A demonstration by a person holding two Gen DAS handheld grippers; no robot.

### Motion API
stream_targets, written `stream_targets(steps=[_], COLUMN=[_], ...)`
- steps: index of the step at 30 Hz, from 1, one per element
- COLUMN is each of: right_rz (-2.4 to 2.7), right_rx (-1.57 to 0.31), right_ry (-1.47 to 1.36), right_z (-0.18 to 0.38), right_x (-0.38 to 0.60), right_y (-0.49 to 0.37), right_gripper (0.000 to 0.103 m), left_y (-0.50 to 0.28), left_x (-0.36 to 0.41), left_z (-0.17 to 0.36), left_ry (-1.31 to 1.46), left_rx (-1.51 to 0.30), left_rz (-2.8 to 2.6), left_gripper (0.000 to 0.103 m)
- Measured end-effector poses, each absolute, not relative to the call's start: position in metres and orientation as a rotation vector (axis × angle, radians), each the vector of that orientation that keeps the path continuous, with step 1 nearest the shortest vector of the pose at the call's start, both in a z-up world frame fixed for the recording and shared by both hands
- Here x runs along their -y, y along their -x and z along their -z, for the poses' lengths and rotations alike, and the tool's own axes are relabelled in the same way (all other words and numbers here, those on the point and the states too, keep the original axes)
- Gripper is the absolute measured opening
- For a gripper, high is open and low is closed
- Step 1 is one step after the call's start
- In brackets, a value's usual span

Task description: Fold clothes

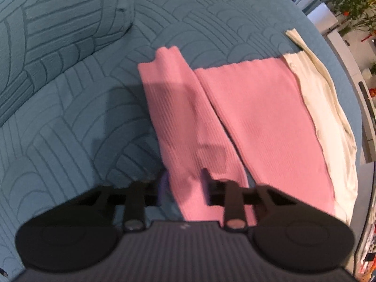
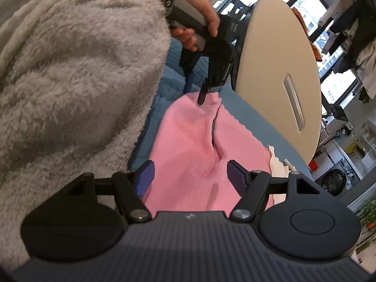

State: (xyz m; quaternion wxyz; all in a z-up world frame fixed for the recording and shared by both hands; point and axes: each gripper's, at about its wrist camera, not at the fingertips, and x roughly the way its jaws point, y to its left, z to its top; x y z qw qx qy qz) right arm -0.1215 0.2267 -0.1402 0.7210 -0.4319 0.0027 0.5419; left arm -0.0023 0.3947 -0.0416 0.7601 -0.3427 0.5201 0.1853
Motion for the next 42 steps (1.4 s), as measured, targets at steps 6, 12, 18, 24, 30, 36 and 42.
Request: stream_targets(steps=[6, 12, 18, 24, 30, 36, 42], right_rz=[-1.238, -1.267, -1.209, -1.17, -1.092, -0.949, -0.895], right_rx=[-0.029, -0.044, -0.059, -0.082, -0.17, -0.472, -0.701], right_ry=[1.12, 1.149, 1.166, 1.028, 0.626, 0.294, 0.316], right_z=[0.156, 0.162, 0.162, 0.143, 0.097, 0.09, 0.115], right_x=[-0.215, -0.211, -0.216, -0.212, -0.187, -0.147, -0.135], right_y=[0.132, 0.134, 0.137, 0.128, 0.089, 0.018, -0.014], right_gripper=[0.071, 0.069, 0.023, 0.01, 0.01, 0.01, 0.012], left_y=[0.002, -0.002, -0.005, 0.0, -0.024, -0.093, -0.102], left_x=[-0.39, -0.393, -0.395, -0.397, -0.393, -0.37, -0.363], left_z=[0.038, 0.041, 0.043, 0.035, 0.015, 0.006, 0.01], left_ry=[0.744, 0.791, 0.801, 0.807, 0.852, 0.819, 0.751], left_rx=[-1.132, -1.118, -1.115, -1.055, -0.931, -0.888, -0.887], left_rz=[-0.383, -0.385, -0.39, -0.399, -0.39, -0.358, -0.376], left_gripper=[0.008, 0.008, 0.008, 0.008, 0.014, 0.026, 0.074])
